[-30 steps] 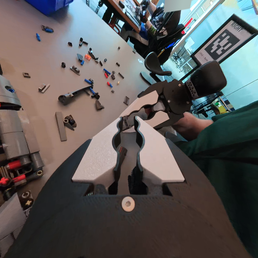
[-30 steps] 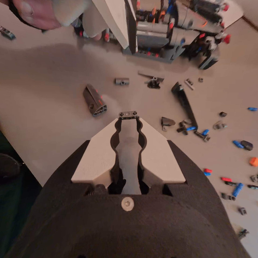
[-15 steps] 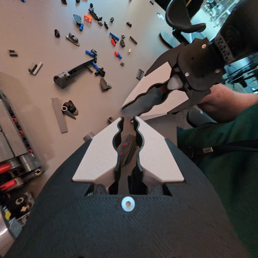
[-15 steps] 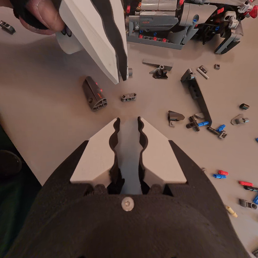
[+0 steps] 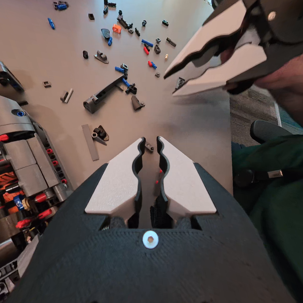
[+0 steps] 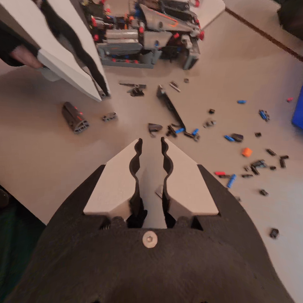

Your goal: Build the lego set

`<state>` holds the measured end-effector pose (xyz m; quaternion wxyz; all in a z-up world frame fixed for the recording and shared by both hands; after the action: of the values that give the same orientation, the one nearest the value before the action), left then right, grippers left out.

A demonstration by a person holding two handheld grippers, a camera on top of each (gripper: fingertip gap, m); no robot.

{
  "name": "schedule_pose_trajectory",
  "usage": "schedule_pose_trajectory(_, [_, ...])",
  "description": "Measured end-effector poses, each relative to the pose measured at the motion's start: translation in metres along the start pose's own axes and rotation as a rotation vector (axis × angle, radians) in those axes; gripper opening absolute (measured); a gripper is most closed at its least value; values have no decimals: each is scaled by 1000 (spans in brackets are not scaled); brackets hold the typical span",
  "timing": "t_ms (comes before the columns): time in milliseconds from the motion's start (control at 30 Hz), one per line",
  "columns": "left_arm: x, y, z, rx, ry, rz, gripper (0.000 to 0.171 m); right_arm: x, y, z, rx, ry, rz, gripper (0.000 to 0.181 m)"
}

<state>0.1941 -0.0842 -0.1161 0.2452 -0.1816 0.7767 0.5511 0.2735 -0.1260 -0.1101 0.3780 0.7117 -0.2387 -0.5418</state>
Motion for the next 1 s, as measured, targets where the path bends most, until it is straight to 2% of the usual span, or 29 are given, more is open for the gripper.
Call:
schedule_pose_trajectory(67, [-2, -1, 2, -16, -9, -8, 13, 9, 8, -17, -23, -52, 68, 19])
schedule_pose_trajectory(267, [2, -3, 6, -54, -40, 2, 14, 15, 44, -83, 107, -87, 167, 18])
schedule_pose_trajectory(400, [7, -2, 6, -80, -52, 17, 15, 28, 61, -112, 142, -100, 271, 17])
schedule_pose_trajectory(567, [6, 0, 8, -80, -56, -12, 15, 47, 47, -123, 99, -126, 409, 19])
schedule_pose_trajectory(733, [6, 1, 8, -90, -73, -28, 15, 51, 38, -134, 116, -146, 431, 14])
schedule_pose_trajectory(900, [4, 3, 7, -91, -89, -51, 15, 55, 30, -139, 121, -147, 487, 19])
schedule_pose_trajectory(1000, [1, 5, 3, -88, -112, -64, 15, 50, 31, -140, 116, -157, 469, 21])
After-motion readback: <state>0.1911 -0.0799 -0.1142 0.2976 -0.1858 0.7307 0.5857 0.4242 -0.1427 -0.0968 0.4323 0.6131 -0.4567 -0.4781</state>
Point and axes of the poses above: each gripper's, where its closed fingertips meet, y back along the fingers, x out of its underside, z = x × y across the jaws, the point moved 1 cm from there along y, back along the fingers, and after that the axes turned 13 degrees about z, right-handed, at the moved point
